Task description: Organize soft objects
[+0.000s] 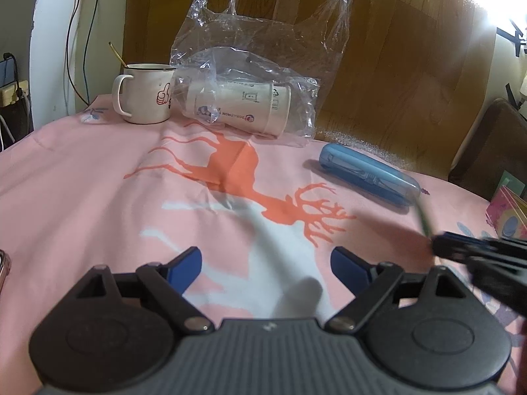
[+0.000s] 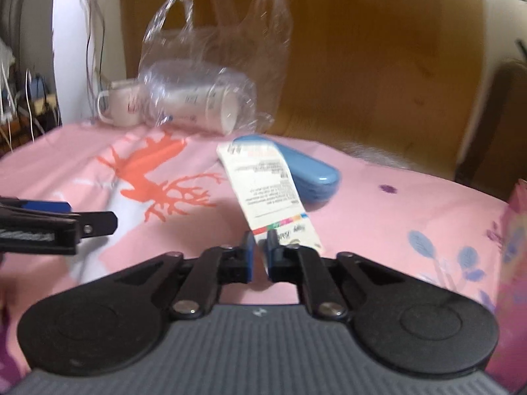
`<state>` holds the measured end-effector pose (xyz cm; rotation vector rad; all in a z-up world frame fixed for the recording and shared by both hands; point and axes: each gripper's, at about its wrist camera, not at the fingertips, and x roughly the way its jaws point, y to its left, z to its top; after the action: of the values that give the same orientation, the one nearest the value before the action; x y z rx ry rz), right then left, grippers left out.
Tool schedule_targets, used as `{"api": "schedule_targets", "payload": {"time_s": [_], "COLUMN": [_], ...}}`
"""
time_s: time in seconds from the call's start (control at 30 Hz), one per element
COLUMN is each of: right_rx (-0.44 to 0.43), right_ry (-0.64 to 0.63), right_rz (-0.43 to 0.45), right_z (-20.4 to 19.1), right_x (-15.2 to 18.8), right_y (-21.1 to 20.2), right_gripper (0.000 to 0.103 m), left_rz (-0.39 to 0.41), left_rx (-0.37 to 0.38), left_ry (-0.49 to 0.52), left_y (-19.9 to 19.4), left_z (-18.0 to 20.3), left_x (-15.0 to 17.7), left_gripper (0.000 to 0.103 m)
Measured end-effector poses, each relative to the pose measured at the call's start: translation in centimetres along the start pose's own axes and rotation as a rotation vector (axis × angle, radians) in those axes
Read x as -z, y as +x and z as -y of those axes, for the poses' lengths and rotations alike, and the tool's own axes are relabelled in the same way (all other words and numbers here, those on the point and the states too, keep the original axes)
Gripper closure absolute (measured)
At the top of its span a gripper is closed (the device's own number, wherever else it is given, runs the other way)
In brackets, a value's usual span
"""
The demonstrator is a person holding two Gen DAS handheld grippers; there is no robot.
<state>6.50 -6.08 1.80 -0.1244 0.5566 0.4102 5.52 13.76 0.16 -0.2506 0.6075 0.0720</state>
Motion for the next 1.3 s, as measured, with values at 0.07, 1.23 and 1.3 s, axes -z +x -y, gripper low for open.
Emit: {"api": "schedule_targets", "payload": {"time_s": [0.07,1.23,1.3], "right_rx": [-0.036,-0.171,-0.211], "right_ry": [0.085,0.008,0.174], "right_rz": [0.019,-0.037,-0.02], "right_z": [1.2,0.3,2.9], "right_x": [0.4,4.8,4.4], "right_y": [-2.1,-3.0,-3.8], "right_gripper": [0.099,0.046,0.058], "left_rz": [0.004,-0.125,-0.136], "left_rx": [0.005,0.213,0.221], "left_ry": [-0.001,-0.121,-0.108], "left_y": [-0.1,-2.9,-2.6], "left_z": [-0.1,0.8,1.1], "left_x": [0.0,0.0,0.2], "left_gripper": [0.014,0.007,0.007]}}
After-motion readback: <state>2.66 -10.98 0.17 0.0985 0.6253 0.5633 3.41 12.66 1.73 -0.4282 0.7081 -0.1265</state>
